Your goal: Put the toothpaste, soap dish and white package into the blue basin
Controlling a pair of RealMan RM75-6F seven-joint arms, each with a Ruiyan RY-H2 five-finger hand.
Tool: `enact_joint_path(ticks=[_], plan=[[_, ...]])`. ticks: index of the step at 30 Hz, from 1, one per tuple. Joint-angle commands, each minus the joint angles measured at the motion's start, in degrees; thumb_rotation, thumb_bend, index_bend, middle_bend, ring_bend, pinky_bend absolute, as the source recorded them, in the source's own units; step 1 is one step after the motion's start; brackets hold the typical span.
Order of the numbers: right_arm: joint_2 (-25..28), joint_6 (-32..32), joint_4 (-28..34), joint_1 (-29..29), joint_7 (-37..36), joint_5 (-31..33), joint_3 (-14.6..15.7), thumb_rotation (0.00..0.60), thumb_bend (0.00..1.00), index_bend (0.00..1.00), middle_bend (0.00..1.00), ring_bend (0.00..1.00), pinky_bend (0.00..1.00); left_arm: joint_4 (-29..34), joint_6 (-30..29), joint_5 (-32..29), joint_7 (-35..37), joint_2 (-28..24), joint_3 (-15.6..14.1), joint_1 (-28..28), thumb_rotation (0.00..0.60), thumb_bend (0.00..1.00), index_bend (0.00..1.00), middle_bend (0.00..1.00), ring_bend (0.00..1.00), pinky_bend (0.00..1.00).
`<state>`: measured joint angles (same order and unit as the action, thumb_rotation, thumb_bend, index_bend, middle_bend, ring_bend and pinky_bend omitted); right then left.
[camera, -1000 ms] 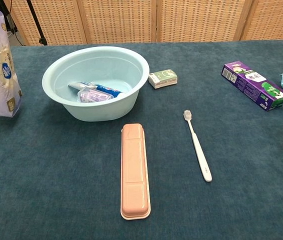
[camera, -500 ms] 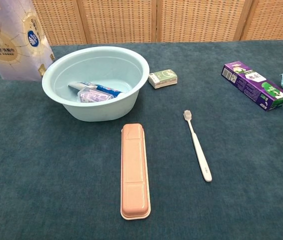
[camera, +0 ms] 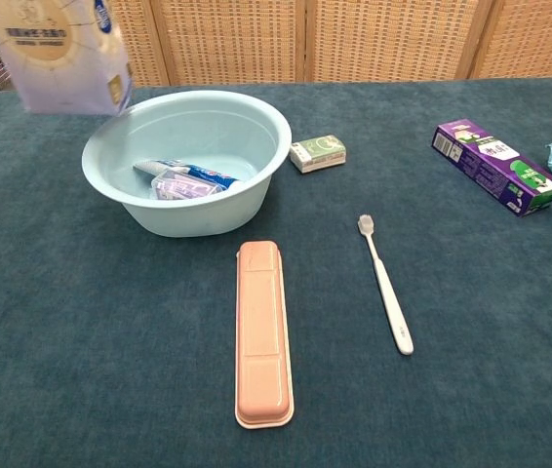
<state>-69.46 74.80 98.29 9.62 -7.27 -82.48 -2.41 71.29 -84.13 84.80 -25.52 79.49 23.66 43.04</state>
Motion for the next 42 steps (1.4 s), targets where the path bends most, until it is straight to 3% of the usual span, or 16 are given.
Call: enact_joint_path(ticks=[1, 14, 17, 28, 35, 42], plan=[[0.44, -0.17, -0.30, 0.02, -0.95, 0.73, -0.46, 0.600, 0.08, 0.03, 0.00, 0.00, 0.08, 0.29, 0.68, 0.04, -1.04, 0.71, 0.48, 1.61, 0.600, 0.50, 0.82, 0.10, 0.04, 0.03], [1.47, -1.59, -2.15, 0.27, -5.51, 3.16, -1.76, 0.600, 0.08, 0.03, 0.00, 0.00, 0.08, -1.08, 3.83, -1.18, -4.39, 6.57, 1.59, 8.96, 0.600, 0.50, 0.82, 0.10, 0.04, 0.03], [1.74, -2.02, -2.69, 0.33, -6.78, 3.72, -2.09, 0.600, 0.08, 0.03, 0.00, 0.00, 0.08, -3.48, 5.17, -1.62, -4.50, 9.86, 1.28, 11.39, 0.600, 0.50, 0.82, 0.10, 0.04, 0.03], [1.90, -2.50, -3.26, 0.40, -7.80, 4.17, -2.39, 0.600, 0.08, 0.03, 0.00, 0.00, 0.08, -6.46, 5.11, -1.97, -3.26, 14.47, -0.78, 13.06, 0.600, 0.48, 0.82, 0.09, 0.04, 0.03], [1.79, -2.62, -3.31, 0.43, -7.69, 4.18, -2.41, 0.600, 0.08, 0.03, 0.00, 0.00, 0.08, -4.10, 4.96, -2.76, -2.97, 13.51, -1.37, 12.15, 0.600, 0.37, 0.59, 0.06, 0.04, 0.03], [1.64, -2.53, -3.00, 0.40, -6.99, 4.05, -2.31, 0.600, 0.08, 0.03, 0.00, 0.00, 0.08, -2.71, 4.26, -2.78, -2.67, 11.77, -1.51, 11.41, 0.600, 0.35, 0.52, 0.05, 0.04, 0.03]])
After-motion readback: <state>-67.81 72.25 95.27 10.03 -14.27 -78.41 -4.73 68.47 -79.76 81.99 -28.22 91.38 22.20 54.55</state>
